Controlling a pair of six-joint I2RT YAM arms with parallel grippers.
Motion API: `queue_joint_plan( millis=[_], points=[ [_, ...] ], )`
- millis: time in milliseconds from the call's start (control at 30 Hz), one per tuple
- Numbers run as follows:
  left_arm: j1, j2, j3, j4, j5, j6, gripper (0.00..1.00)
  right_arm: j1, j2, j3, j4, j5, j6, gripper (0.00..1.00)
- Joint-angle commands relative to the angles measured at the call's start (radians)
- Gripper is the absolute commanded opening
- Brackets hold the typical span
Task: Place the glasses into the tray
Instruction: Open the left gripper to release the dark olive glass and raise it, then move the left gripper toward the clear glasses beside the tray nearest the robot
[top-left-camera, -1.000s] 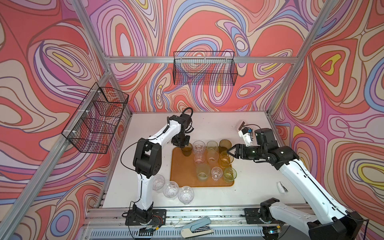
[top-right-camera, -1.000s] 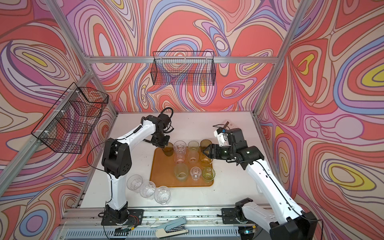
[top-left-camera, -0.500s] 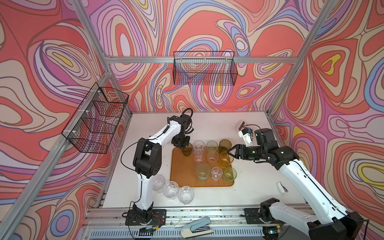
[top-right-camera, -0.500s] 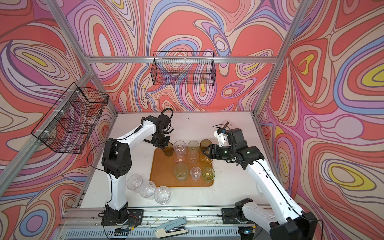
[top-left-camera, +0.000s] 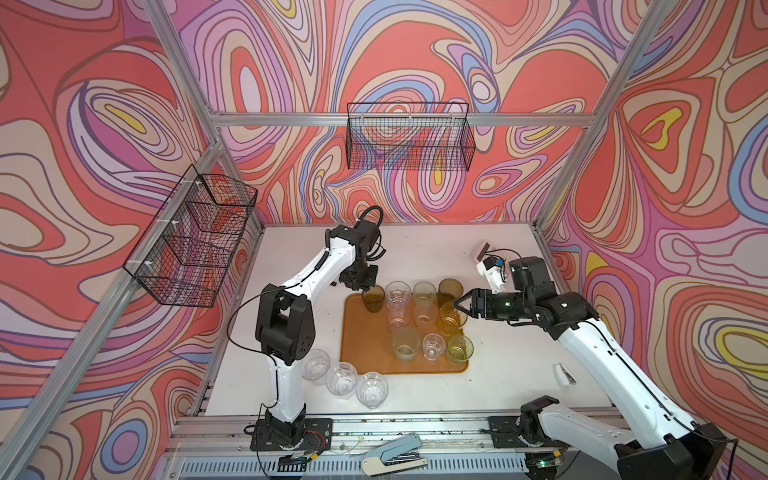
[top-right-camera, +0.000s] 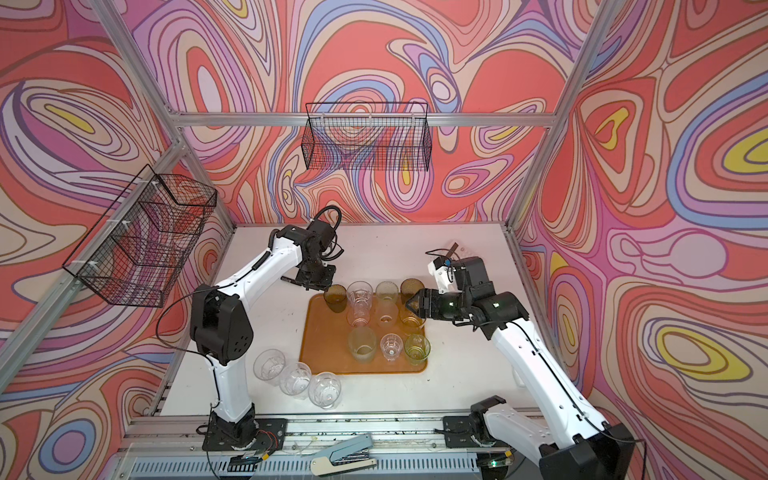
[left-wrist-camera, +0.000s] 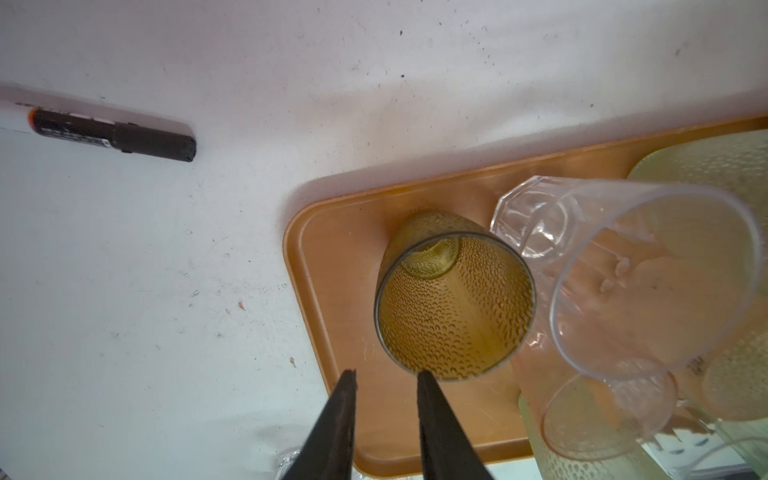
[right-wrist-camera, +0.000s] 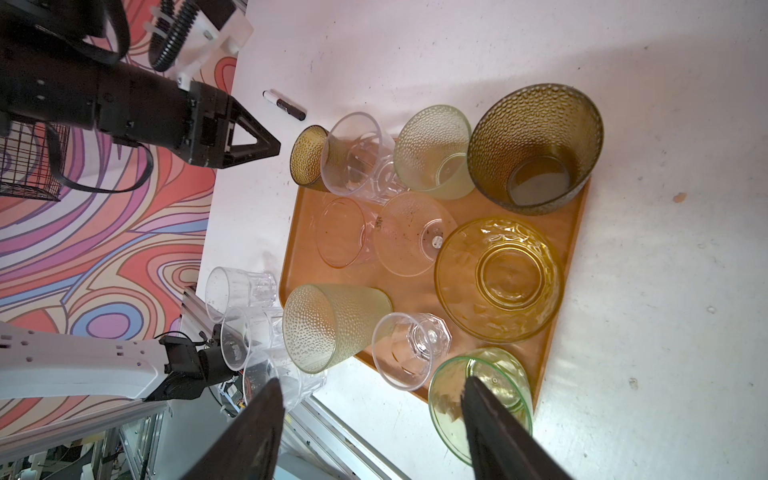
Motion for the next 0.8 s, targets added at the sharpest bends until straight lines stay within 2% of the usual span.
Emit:
queue_joint_plan(
  millis=[0, 433, 767],
  points=[
    [-0.006, -0.076, 0.016, -0.061, -0.011, 0.003, 0.32, -0.003, -0.012, 0.009, -0.009, 0.015, -0.008, 0.71],
    [0.005, -0.258, -0.092, -0.106, -0.022, -0.006, 0.34, -0.003, -0.008, 0.000, -0.002, 0.016, -0.011, 0.71],
    [0.019, -0.343, -0.201, -0.124, -0.043, -0.019, 0.36, -0.003, -0.007, -0.004, 0.002, 0.016, -0.012, 0.71]
  ],
)
